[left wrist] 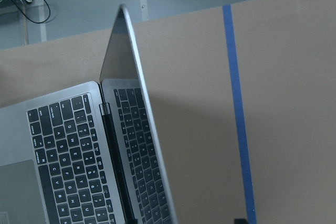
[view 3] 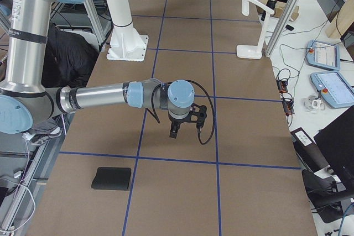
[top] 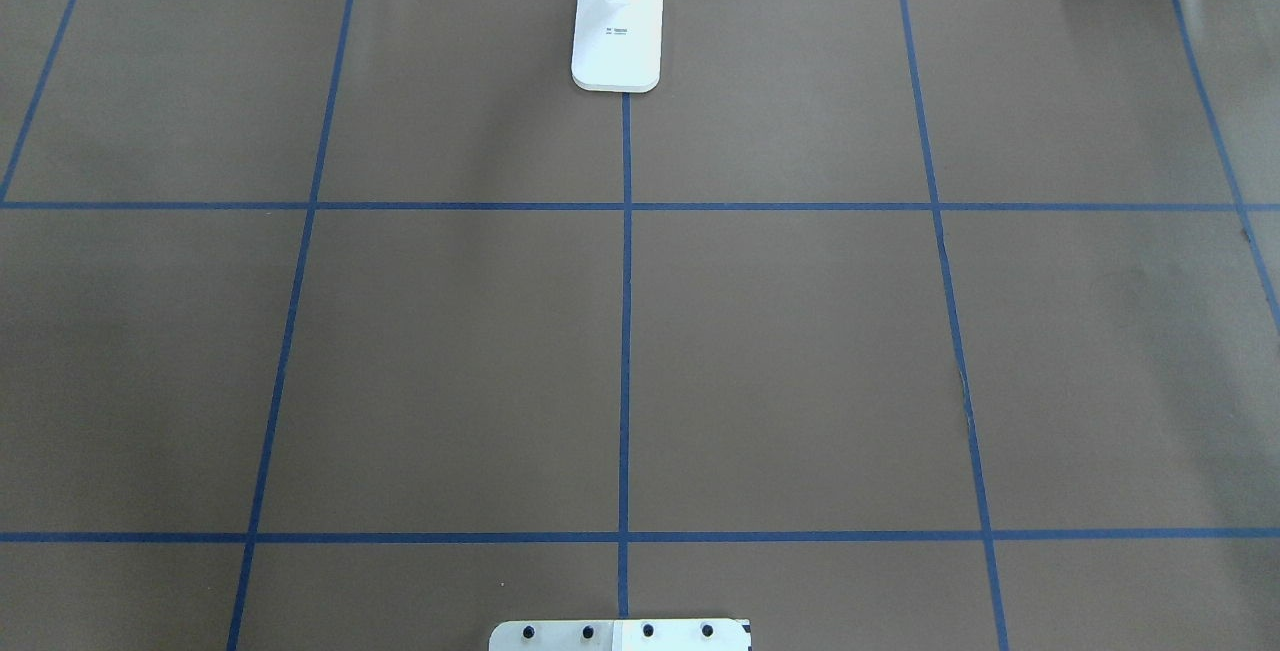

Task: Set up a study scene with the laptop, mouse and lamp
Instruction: 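Carry the open silver laptop by its screen edge with the left gripper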

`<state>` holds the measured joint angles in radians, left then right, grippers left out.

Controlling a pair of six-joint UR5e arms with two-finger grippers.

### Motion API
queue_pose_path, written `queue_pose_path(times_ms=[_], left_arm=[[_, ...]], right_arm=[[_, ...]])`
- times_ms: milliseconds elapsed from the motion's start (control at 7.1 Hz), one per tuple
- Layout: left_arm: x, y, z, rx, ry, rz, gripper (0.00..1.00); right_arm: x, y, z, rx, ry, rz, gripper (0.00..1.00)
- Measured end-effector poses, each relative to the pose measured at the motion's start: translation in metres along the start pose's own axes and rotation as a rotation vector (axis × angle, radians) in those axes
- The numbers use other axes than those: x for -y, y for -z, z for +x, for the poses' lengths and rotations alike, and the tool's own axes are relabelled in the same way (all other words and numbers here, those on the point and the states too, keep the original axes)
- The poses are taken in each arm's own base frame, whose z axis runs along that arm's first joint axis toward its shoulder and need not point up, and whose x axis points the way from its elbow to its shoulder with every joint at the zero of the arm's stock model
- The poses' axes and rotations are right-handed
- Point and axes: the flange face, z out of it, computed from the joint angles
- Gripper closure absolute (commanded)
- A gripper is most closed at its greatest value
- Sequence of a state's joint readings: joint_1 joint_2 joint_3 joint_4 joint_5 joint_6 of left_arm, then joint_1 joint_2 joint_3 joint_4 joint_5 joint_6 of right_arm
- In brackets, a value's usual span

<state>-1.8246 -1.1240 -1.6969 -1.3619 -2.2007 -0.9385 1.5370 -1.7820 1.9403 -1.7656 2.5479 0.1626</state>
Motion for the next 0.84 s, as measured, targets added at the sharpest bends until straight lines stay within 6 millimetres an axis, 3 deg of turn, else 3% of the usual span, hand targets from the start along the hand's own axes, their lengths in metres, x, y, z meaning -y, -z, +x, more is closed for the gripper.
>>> queue_pose_path(times_ms=[563, 845], left_arm=[[-0.014, 0.020, -0.003, 0.006, 0.026, -0.021, 1.00], [-0.018, 0.025, -0.010, -0.009, 0.033, -0.018, 1.00]], right_arm=[[-0.005, -0.002, 0.003, 0.001, -0.007, -0.005, 0.00], [-0.006, -0.002, 0.004, 0.003, -0.008, -0.006, 0.00]])
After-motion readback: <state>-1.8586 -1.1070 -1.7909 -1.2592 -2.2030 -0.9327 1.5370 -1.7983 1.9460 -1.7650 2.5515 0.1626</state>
